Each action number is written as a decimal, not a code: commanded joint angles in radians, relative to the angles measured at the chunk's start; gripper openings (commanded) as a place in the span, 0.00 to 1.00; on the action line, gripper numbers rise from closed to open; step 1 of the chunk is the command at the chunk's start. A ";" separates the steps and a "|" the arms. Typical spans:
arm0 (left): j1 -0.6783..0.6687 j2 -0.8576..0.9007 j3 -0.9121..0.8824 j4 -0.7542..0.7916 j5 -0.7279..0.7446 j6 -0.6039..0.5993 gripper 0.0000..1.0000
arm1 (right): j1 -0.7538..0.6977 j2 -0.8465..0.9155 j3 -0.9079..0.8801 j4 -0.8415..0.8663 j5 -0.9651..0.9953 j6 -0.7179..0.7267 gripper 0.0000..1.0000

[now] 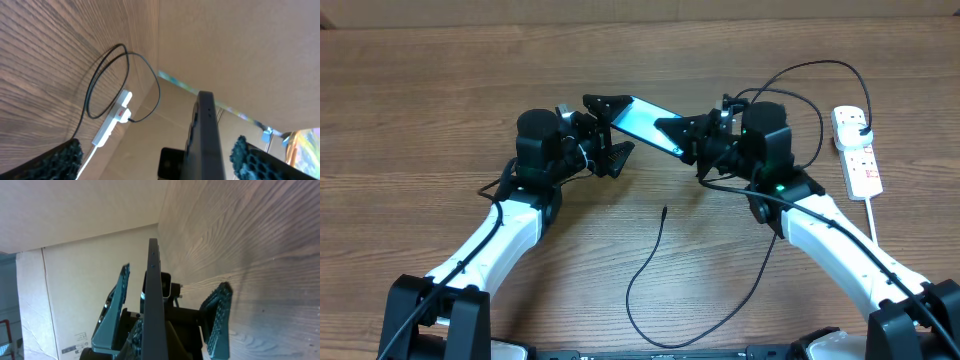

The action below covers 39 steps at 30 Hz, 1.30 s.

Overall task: Plug charger to phone and switch on socket
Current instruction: 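Move the left gripper onto the phone's other edge and close, then open the right gripper and pull it away from the phone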

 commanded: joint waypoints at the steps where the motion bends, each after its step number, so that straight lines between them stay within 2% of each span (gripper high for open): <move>1: -0.013 -0.006 -0.008 0.012 -0.036 -0.050 0.92 | 0.022 -0.005 0.021 0.018 0.037 0.025 0.04; 5: -0.013 -0.006 -0.008 0.012 -0.037 -0.051 0.92 | 0.023 -0.005 0.021 0.003 0.033 0.025 0.04; 8: -0.013 -0.006 -0.008 0.012 -0.047 -0.051 0.99 | 0.023 -0.005 0.021 -0.005 0.030 0.025 0.04; 10: -0.013 -0.006 -0.008 0.012 -0.056 -0.052 1.00 | 0.023 -0.005 0.021 -0.005 0.029 0.024 0.04; 18: -0.013 -0.006 -0.008 0.012 -0.065 -0.066 0.78 | 0.048 -0.005 0.021 -0.007 0.049 0.025 0.04; 27: -0.014 -0.006 -0.008 0.012 -0.061 -0.066 0.79 | 0.070 -0.005 0.021 -0.009 0.055 0.025 0.04; 32: -0.014 -0.006 -0.008 0.012 -0.061 -0.066 0.70 | 0.088 -0.005 0.021 -0.012 0.079 0.026 0.04; 36: -0.014 -0.006 -0.008 0.012 -0.061 -0.066 0.67 | 0.089 -0.005 0.021 -0.011 0.080 0.030 0.04; 39: -0.014 -0.006 -0.008 0.012 -0.061 -0.066 0.59 | 0.089 -0.005 0.021 -0.012 0.079 0.033 0.03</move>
